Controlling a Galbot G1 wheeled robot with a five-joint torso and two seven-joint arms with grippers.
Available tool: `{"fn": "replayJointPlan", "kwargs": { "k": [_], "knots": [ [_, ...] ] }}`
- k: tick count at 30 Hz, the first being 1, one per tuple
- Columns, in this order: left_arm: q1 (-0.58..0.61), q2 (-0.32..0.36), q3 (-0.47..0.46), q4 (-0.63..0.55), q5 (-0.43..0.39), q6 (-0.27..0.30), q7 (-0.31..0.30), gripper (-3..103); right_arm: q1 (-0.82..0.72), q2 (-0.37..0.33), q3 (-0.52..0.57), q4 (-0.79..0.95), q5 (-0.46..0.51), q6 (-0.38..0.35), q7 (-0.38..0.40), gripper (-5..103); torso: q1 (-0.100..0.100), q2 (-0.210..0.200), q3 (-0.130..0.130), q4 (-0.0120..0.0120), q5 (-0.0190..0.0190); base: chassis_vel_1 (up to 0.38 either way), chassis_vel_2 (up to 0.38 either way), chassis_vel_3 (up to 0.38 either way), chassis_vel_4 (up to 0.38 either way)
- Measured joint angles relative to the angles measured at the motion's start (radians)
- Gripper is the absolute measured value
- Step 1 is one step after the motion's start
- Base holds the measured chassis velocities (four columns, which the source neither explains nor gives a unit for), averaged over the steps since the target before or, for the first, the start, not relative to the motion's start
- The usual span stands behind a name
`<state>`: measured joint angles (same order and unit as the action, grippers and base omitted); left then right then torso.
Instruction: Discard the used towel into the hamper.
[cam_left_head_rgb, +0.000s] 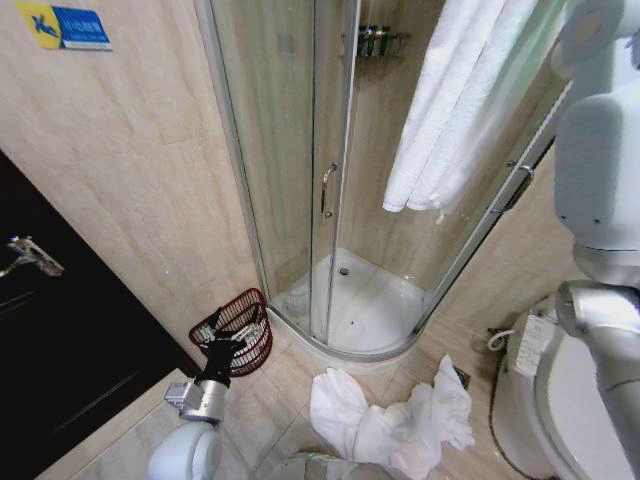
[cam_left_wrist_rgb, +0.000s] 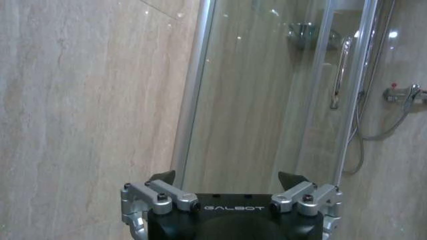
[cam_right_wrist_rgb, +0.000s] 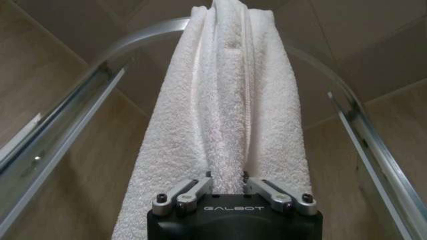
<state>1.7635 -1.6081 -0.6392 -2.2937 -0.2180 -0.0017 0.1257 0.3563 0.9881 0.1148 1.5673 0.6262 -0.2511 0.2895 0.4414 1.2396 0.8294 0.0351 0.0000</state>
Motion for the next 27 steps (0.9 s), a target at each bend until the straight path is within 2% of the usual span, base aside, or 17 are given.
{"fn": "replayJointPlan", "kwargs": {
  "k": [3, 12, 15, 27],
  "knots": [
    [0.000, 0.000, 0.000, 0.000, 0.000, 0.000, 0.000, 100, -0.003, 0.002, 0.001, 0.002, 0.006, 0.007, -0.004, 6, 0.000, 0.000, 0.000, 0.0001, 0.0000, 0.000, 0.000, 0.000, 0.000],
    [0.000, 0.000, 0.000, 0.000, 0.000, 0.000, 0.000, 100, -0.003, 0.002, 0.003, 0.016, 0.021, 0.078, -0.039, 6, 0.000, 0.000, 0.000, 0.0001, 0.0000, 0.000, 0.000, 0.000, 0.000],
    [0.000, 0.000, 0.000, 0.000, 0.000, 0.000, 0.000, 100, -0.018, -0.018, 0.018, 0.041, 0.015, 0.117, -0.074, 6, 0.000, 0.000, 0.000, 0.0002, 0.0000, 0.000, 0.000, 0.000, 0.000],
    [0.000, 0.000, 0.000, 0.000, 0.000, 0.000, 0.000, 100, -0.174, -0.118, 0.086, 0.189, 0.066, 0.144, -0.110, 6, 0.000, 0.000, 0.000, 0.0001, 0.0001, 0.000, 0.000, 0.000, 0.000]
  ]
}}
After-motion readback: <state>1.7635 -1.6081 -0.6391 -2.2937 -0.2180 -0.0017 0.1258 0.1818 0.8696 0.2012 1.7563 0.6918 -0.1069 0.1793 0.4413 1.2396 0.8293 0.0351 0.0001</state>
